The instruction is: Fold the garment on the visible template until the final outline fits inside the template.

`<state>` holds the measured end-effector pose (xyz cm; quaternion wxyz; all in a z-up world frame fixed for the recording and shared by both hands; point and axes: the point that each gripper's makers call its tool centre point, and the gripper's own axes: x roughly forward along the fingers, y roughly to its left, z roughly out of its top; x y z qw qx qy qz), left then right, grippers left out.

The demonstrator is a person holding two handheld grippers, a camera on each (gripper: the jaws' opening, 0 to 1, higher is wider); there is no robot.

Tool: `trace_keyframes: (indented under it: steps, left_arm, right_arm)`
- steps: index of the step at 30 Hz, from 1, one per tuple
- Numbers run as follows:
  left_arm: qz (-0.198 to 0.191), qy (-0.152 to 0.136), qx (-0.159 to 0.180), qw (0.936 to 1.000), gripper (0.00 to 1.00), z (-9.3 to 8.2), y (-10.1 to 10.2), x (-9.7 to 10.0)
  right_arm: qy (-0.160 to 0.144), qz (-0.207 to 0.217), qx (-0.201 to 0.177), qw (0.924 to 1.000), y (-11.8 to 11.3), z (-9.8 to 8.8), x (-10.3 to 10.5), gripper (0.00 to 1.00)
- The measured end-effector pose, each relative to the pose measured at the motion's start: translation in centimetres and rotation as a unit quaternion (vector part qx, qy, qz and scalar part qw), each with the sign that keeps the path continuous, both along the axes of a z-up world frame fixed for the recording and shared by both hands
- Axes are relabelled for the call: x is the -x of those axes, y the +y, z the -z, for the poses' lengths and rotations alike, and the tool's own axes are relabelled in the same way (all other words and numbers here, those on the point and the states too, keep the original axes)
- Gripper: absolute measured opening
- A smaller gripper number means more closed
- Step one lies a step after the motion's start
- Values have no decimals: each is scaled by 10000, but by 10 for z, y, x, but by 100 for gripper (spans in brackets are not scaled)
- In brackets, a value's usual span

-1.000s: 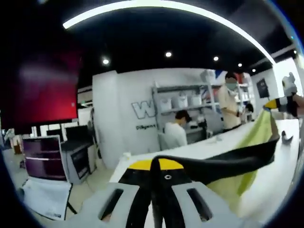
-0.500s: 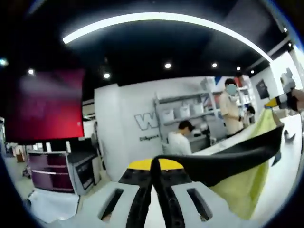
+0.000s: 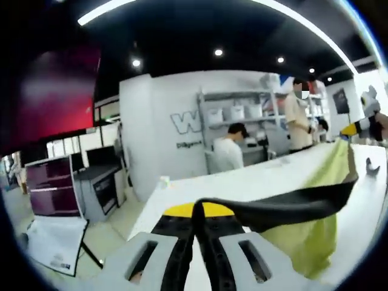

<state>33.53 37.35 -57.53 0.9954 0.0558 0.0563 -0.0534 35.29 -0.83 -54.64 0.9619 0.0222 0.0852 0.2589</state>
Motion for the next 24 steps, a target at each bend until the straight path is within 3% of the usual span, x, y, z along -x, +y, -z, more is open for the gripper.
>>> trace_keyframes:
  steps: [2,3,7,8,9,11,17,18,20,21,22,23,24]
  left_arm:
    - [-18,-60,-15,10000,0,-6,1,4]
    - [-45,-195,-63,9998,0,-18,0,13]
    - [-67,-432,-148,9989,0,-34,4,28]
    - [-67,-469,-138,9988,0,-37,4,31]
    - [-79,-550,-99,9984,0,-47,4,39]
    - [-15,-824,-54,9966,0,-73,2,52]
    - [-65,-1201,-29,9927,0,-103,5,65]
    - [35,-1423,-105,9898,0,-118,3,70]
    - [-19,-1496,-93,9887,0,-124,6,74]
    - [-55,-1503,-137,9885,0,-120,8,73]
    - [-41,-1485,-326,9884,0,-115,8,69]
    - [-61,-1200,-227,9925,0,-93,8,59]
    - [-36,-1142,-178,9933,0,-87,7,56]
  right_arm:
    - [-47,-18,-7,10000,0,-5,3,0]
    - [-117,-53,-26,9999,0,-14,9,0]
    - [-307,-272,-254,9988,6,-42,30,0]
    - [-334,-383,-500,9975,10,-50,35,0]
    - [-362,-494,-746,9953,13,-58,40,0]
    - [-490,-550,-658,9951,9,-74,46,0]
    - [-611,-590,-838,9929,7,-95,60,0]
    - [-689,-599,-810,9925,7,-103,66,0]
    - [-759,-623,-834,9917,7,-113,72,0]
    - [-644,-621,-715,9934,7,-108,69,0]
    - [-584,-596,-611,9946,6,-97,63,0]
    - [-290,-586,-717,9953,7,-82,58,0]
    - [-261,-589,-741,9952,8,-77,54,0]
